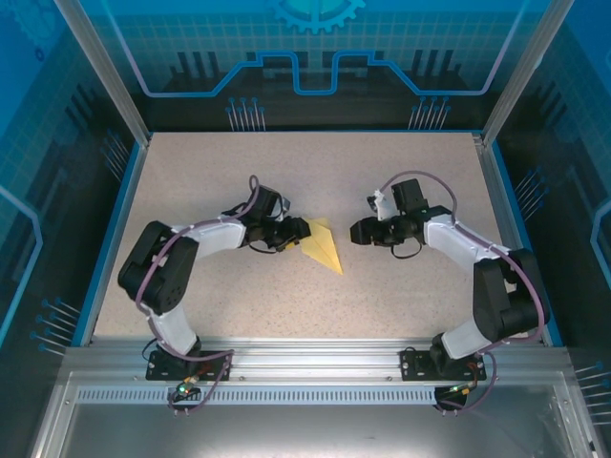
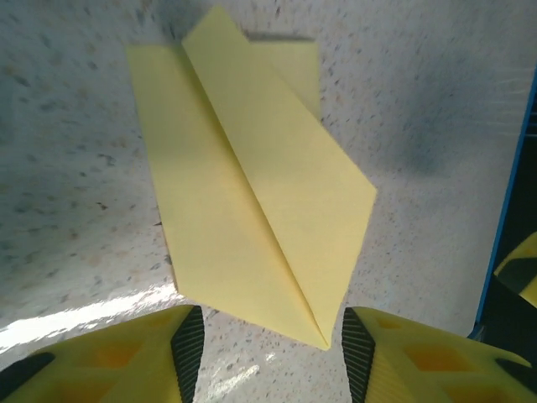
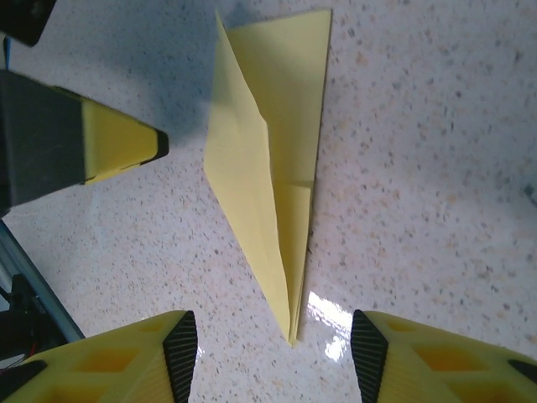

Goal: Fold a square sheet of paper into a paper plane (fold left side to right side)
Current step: Turn over the paper at the center of the table.

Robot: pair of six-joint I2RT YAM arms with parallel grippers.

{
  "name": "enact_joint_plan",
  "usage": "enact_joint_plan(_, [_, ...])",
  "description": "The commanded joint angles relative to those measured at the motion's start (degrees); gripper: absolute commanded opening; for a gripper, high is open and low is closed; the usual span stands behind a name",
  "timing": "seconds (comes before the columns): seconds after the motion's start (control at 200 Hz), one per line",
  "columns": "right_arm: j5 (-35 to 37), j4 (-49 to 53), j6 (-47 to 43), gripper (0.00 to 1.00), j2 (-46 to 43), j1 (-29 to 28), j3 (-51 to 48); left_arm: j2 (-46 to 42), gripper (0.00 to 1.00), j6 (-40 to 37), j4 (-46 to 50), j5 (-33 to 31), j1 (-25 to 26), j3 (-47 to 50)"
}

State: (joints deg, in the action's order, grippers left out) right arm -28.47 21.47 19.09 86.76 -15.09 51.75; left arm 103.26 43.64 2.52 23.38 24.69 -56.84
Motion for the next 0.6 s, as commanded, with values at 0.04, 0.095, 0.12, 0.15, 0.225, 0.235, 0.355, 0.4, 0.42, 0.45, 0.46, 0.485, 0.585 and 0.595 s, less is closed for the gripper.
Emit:
enact_joint_plan(0.04, [0.00,-0.88,0.73,0.54,-2.09,1.19,-3.23,3.86,0.51,1.01,-1.18,0.43,0.44,-4.19])
enact_joint_plan(0.095, [0.03,-0.99,0.86,0.54,-2.42,1.42,-3.91,5.08,0.51,1.17,-1.53,1.08,0.44,-4.82])
enact_joint_plan(0.12, [-0.02,-1.08,0.84,0.54,-2.52,1.55,-4.13,5.62,0.51,1.29,-1.73,1.51,0.38,-5.07])
enact_joint_plan(0.15, [-0.09,-1.17,0.86,0.54,-2.54,1.57,-4.32,6.16,0.50,1.42,-2.21,1.95,0.40,-5.34])
enact_joint_plan(0.225, [0.01,-1.26,0.95,0.54,-2.56,1.81,-4.82,7.24,0.46,1.88,-2.93,2.52,0.54,-5.73])
enact_joint_plan(0.235, [0.00,-1.33,0.95,0.54,-2.56,1.82,-4.84,7.35,0.46,1.89,-2.95,2.57,0.54,-5.85])
enact_joint_plan(0.355, [-0.04,-1.36,0.91,0.54,-2.53,1.92,-5.06,8.59,0.45,1.80,-2.48,2.34,0.66,-6.89])
enact_joint_plan(0.4, [0.00,-1.35,0.97,0.54,-2.53,2.00,-5.06,9.12,0.45,1.72,-2.13,2.28,0.69,-7.35])
enact_joint_plan(0.42, [0.00,-1.35,0.90,0.54,-2.55,2.07,-5.06,9.34,0.45,1.71,-2.14,2.29,0.68,-7.49])
enact_joint_plan(0.45, [0.00,-1.27,0.95,0.54,-2.52,2.04,-4.99,9.71,0.45,1.77,-2.11,2.20,0.77,-7.65])
enact_joint_plan(0.46, [-0.01,-1.26,0.95,0.54,-2.51,2.05,-4.99,9.77,0.45,1.73,-2.09,2.33,0.75,-7.80])
enact_joint_plan(0.485, [0.01,-1.24,0.91,0.54,-2.56,2.12,-4.99,10.04,0.45,1.84,-2.03,2.37,0.80,-8.07])
enact_joint_plan(0.585, [0.14,-1.13,0.86,0.54,-2.64,2.17,-5.12,11.35,0.43,1.80,-1.82,2.59,1.00,-9.02])
enact_joint_plan(0.595, [0.10,-1.03,0.86,0.54,-2.65,2.24,-5.15,11.46,0.43,1.80,-1.84,2.67,1.00,-9.17])
